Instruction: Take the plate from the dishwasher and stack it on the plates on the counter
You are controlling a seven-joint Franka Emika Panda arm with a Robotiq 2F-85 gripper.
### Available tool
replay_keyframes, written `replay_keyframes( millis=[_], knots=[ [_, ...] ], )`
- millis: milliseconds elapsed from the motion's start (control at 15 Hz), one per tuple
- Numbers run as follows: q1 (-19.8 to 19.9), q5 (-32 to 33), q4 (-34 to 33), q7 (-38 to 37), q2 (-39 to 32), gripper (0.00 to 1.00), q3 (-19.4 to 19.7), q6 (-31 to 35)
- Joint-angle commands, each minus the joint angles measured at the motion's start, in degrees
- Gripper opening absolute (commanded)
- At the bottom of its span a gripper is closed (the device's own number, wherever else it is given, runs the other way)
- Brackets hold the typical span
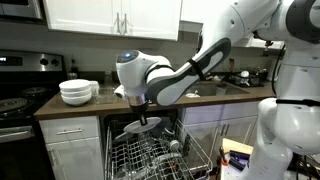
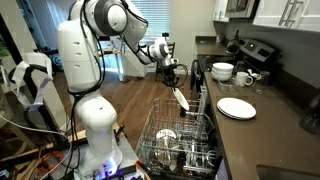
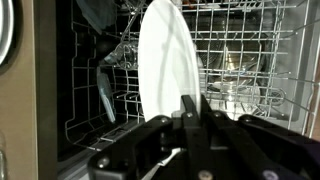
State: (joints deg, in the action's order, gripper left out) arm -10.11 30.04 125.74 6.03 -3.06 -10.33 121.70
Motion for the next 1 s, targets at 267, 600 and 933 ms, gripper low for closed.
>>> replay_keyframes(
  millis=[267,600,933],
  knots=[
    [-0.67,3.43,1.50,-4.36,0.65,0.05,-0.03,0.94],
    [-2.16,11.86,3.20,-13.57,1.96,0.05,-0.80,2.16],
    [-3.80,22.78,5.14,-27.63,3.58,0.05,-1.77,2.85]
  ],
)
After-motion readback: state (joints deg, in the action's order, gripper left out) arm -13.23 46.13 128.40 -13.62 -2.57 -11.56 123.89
